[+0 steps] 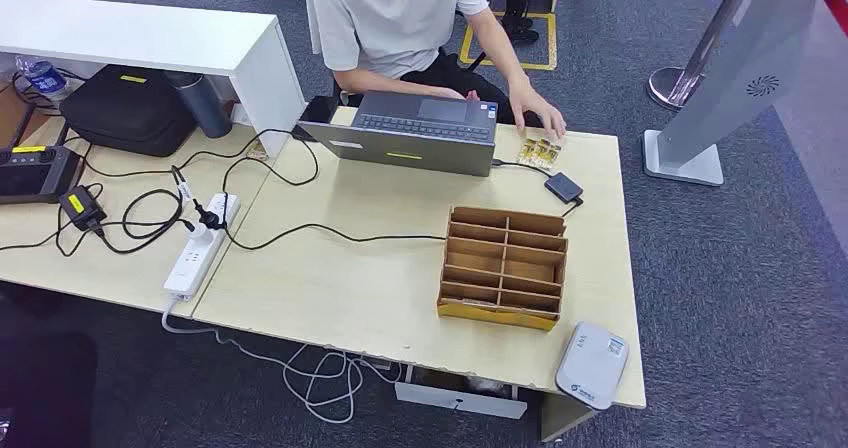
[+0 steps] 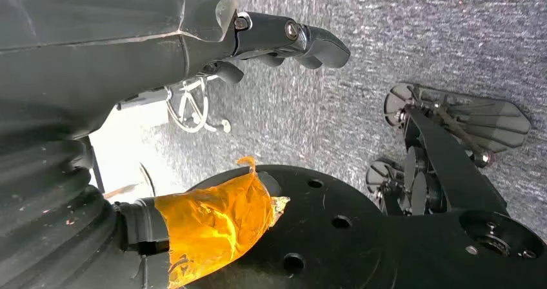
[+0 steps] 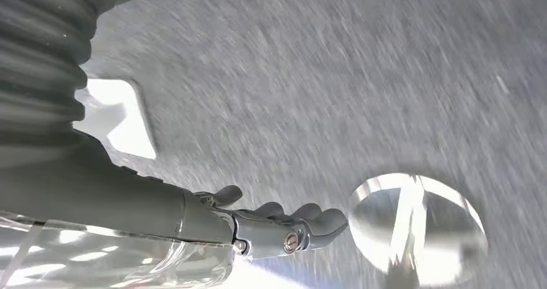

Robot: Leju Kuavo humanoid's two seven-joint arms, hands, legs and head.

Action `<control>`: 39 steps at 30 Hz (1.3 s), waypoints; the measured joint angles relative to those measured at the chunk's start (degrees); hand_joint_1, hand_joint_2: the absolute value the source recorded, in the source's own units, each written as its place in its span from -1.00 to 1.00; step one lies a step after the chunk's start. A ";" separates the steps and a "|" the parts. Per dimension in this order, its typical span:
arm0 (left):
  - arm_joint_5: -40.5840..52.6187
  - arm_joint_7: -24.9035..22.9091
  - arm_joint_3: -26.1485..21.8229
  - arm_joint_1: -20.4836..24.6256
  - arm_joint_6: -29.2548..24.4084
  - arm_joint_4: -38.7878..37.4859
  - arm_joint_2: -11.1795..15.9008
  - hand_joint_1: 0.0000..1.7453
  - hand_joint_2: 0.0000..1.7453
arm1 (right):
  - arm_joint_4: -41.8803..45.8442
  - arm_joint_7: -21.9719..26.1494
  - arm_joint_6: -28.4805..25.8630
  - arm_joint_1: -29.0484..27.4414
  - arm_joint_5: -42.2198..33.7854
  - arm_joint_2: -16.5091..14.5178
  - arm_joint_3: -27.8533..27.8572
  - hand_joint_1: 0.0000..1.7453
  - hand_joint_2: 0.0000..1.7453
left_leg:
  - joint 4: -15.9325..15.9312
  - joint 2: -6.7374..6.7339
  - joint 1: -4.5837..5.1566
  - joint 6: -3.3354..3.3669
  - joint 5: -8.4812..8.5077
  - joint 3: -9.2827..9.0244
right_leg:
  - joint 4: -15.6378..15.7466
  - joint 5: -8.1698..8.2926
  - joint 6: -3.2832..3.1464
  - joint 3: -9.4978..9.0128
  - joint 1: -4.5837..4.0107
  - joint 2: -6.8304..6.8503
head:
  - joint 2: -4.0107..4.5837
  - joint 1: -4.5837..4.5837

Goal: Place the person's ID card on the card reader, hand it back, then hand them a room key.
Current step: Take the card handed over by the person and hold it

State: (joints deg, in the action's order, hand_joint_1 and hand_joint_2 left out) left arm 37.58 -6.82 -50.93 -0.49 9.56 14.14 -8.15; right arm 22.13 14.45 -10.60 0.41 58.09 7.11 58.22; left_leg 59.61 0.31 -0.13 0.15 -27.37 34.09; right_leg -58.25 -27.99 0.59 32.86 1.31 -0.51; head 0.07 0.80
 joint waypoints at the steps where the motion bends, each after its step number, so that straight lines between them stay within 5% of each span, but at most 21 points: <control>1: 0.01 0.00 -0.15 0.00 0.05 0.00 0.00 -1.00 1.00 | 0.39 0.51 0.09 0.02 -0.15 0.31 0.44 -1.00 1.00 | 0.00 0.00 0.00 0.00 0.00 0.00 | 0.00 0.00 0.00 0.00 0.00 0.00 | 0.00 0.01; 11: -0.92 0.43 -3.38 0.00 -0.07 0.00 -0.10 -1.00 1.00 | 9.85 3.72 1.13 1.04 0.91 3.53 5.38 -1.00 1.00 | -0.02 -0.02 0.00 0.00 0.00 0.01 | -0.03 0.00 0.00 0.00 0.00 -0.03 | 0.00 0.02; 17: 0.20 1.52 -5.21 0.00 -0.68 0.00 -0.05 -1.00 1.00 | 23.23 2.70 3.81 3.34 -6.07 5.00 1.94 -1.00 1.00 | -0.01 -0.07 0.03 0.02 0.02 0.01 | -0.03 0.04 0.02 -0.03 0.03 -0.05 | -0.01 0.02; 22: 3.35 5.54 -5.39 -0.04 -2.70 0.01 0.48 -1.00 1.00 | 35.24 -2.58 2.31 5.69 -15.24 9.77 -10.73 -1.00 1.00 | 0.00 -0.18 0.04 0.03 0.07 -0.02 | -0.05 0.12 0.04 -0.04 0.03 -0.17 | 0.00 0.02; 28: 6.74 9.83 -5.38 -0.07 -2.96 0.01 1.93 -1.00 1.00 | 43.59 -5.79 1.64 15.52 -14.21 15.50 -28.59 -1.00 1.00 | 0.00 -0.39 0.03 0.00 0.21 -0.04 | -0.15 0.24 -0.06 0.03 0.02 -0.41 | 0.00 0.02; 34: 8.02 10.46 -5.38 -0.03 -0.16 0.00 2.51 -1.00 1.00 | 45.72 -10.12 1.11 28.66 -10.20 16.01 -47.60 -1.00 1.00 | 0.00 -0.30 -0.03 -0.09 0.35 -0.10 | -0.23 0.28 -0.08 0.08 -0.02 -0.35 | 0.00 0.02; 39: 8.18 10.42 -5.38 -0.11 1.05 0.00 2.52 -1.00 1.00 | 46.15 -11.50 0.12 33.36 -10.05 15.67 -56.98 -1.00 1.00 | -0.01 0.08 -0.05 -0.12 0.40 0.08 | -0.25 0.26 -0.07 0.08 -0.04 0.00 | 0.00 0.01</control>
State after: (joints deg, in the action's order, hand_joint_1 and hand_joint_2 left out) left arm 45.76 3.60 -56.31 -0.59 10.61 14.14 -5.63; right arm 68.28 2.95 -10.48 33.77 48.04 22.78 1.24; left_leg 59.60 0.39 -0.17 0.03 -26.97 34.17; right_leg -58.50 -27.73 0.52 32.94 1.27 -0.51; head 0.07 0.80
